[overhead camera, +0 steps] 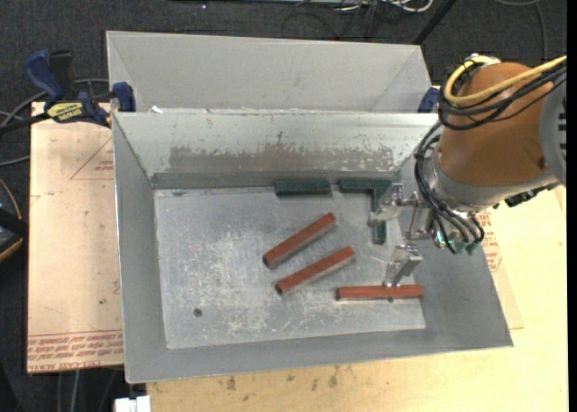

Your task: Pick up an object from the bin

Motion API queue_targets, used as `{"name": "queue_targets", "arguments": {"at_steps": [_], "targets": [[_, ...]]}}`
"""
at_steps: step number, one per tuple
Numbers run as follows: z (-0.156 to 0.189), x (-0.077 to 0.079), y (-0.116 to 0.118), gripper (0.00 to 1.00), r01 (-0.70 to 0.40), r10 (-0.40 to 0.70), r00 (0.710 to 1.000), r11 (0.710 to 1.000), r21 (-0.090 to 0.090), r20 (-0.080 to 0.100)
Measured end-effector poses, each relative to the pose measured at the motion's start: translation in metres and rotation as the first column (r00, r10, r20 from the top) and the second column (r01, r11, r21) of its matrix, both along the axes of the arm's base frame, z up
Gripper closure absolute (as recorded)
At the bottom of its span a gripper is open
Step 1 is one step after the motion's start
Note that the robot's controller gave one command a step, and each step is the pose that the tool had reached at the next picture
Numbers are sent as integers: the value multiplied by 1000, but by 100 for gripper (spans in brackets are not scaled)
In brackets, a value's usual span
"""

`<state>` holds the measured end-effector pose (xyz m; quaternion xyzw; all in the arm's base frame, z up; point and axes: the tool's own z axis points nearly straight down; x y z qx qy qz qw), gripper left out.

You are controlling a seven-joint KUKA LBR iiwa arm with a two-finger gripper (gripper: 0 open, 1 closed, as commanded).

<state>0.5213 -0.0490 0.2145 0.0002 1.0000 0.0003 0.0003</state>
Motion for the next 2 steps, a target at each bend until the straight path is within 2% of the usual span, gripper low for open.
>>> {"name": "queue_targets", "arguments": {"at_steps": [1,2], "targets": [[-128,-8,-24,100,95,-95,995,995,5,3],[-128,-8,-24,100,95,-95,995,995,5,3]]}}
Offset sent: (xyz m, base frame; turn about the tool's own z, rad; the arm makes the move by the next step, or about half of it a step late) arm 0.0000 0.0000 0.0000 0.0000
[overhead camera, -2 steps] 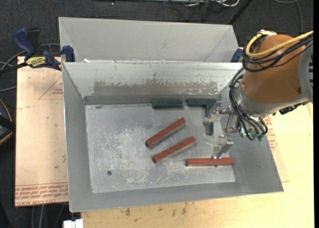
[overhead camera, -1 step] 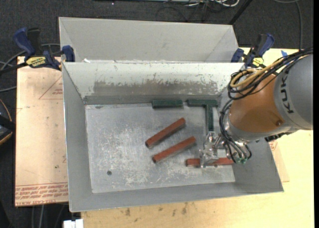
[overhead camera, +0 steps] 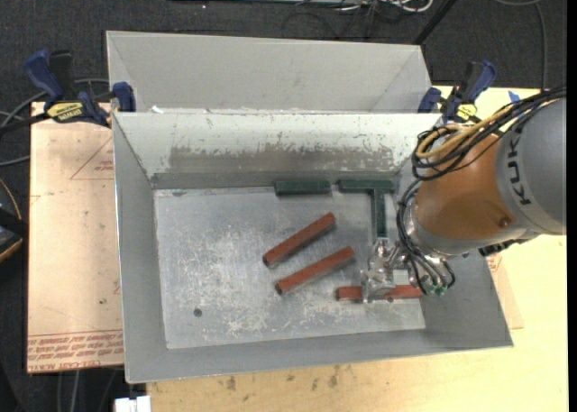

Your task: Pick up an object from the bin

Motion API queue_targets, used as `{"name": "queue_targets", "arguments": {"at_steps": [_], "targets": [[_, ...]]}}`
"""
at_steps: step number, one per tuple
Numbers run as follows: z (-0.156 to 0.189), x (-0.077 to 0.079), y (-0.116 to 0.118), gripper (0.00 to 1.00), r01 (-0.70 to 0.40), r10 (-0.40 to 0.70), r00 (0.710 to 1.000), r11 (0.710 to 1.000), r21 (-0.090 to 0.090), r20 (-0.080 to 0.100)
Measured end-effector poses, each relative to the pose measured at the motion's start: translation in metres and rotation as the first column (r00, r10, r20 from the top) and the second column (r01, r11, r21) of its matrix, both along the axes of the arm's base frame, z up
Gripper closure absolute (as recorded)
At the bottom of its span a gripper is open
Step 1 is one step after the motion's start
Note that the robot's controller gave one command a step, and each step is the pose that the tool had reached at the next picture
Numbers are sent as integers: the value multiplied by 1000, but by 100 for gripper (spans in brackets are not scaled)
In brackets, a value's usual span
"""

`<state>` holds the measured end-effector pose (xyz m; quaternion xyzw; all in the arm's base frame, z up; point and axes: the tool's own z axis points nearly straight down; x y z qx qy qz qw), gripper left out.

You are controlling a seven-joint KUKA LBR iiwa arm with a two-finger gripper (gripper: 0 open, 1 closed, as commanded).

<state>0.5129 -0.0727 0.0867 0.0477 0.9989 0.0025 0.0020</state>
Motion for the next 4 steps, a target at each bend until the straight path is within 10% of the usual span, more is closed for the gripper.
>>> {"name": "queue_targets", "arguments": {"at_steps": [1,2,3,4], "targets": [[184,-2,0,100,0,0,1000,1000,-6,8],[180,-3,1,0,0,0,1000,1000,-5,-1],[180,-3,1,0,0,0,1000,1000,-5,-1],[48,-24,12,100,-115,115,993,993,-4,-4]]}}
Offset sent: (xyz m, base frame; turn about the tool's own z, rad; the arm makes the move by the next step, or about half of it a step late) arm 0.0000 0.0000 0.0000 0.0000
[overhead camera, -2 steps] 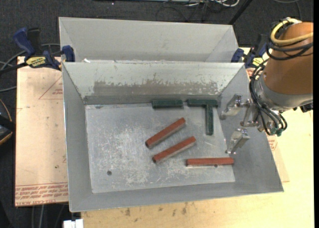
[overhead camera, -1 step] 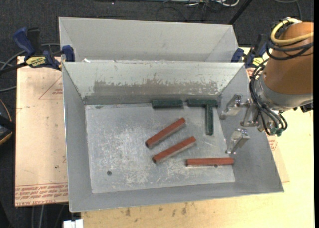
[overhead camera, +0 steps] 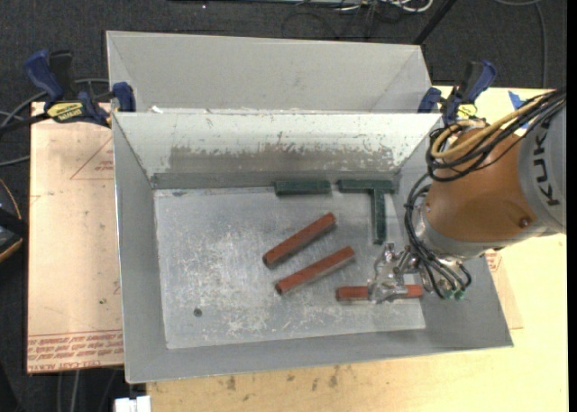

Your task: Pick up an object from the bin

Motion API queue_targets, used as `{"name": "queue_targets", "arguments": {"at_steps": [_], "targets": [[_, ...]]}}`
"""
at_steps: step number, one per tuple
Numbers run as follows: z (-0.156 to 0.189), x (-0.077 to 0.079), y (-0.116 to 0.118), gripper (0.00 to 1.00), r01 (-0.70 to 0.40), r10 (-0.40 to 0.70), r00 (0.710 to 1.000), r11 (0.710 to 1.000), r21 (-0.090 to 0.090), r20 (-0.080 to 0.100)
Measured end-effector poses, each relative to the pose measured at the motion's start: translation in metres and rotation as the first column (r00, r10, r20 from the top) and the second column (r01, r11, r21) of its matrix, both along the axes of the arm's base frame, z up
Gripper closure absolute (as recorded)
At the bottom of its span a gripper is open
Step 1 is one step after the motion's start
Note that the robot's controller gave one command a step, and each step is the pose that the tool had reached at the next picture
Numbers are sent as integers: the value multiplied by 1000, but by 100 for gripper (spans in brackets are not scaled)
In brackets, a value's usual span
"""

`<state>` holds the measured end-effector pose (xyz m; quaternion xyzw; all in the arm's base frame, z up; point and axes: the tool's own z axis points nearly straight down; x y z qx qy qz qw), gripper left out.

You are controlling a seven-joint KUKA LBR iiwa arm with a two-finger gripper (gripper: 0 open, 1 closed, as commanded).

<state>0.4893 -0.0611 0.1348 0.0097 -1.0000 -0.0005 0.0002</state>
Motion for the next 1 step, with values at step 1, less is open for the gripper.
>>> {"name": "queue_targets", "arguments": {"at_steps": [1], "targets": [[0,0,0,0,-1,1,1000,1000,0,0]]}}
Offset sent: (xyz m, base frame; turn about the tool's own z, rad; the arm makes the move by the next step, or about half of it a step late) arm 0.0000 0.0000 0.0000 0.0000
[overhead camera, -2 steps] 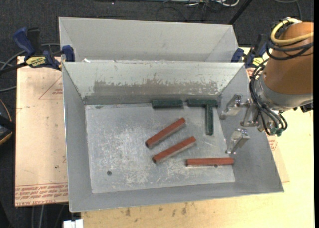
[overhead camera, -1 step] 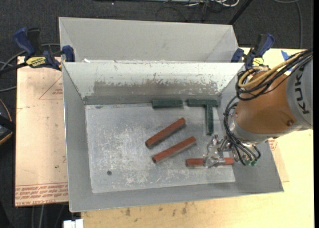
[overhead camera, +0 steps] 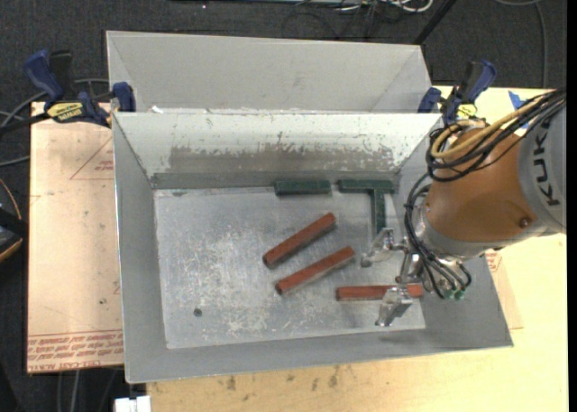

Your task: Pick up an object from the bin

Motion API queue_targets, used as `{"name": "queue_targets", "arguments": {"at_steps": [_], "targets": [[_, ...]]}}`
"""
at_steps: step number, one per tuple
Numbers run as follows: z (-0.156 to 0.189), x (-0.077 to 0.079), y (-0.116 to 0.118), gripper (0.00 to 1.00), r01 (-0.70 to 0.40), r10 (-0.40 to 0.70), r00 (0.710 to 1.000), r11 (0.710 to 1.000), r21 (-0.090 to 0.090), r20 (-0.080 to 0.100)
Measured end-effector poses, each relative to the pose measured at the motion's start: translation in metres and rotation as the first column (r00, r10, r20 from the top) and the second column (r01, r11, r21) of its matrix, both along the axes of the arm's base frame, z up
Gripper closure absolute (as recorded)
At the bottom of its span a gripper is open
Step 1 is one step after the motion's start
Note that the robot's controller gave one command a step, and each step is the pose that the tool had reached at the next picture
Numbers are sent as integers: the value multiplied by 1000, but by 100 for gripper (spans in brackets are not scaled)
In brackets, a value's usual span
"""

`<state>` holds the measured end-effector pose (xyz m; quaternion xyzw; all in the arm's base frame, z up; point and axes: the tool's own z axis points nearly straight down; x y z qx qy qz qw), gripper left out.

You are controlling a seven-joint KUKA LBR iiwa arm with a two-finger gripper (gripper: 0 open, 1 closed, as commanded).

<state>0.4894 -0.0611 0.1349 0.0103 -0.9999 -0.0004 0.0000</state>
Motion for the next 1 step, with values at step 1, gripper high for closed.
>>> {"name": "queue_targets", "arguments": {"at_steps": [1], "targets": [[0,0,0,0,0,0,1000,1000,0,0]]}}
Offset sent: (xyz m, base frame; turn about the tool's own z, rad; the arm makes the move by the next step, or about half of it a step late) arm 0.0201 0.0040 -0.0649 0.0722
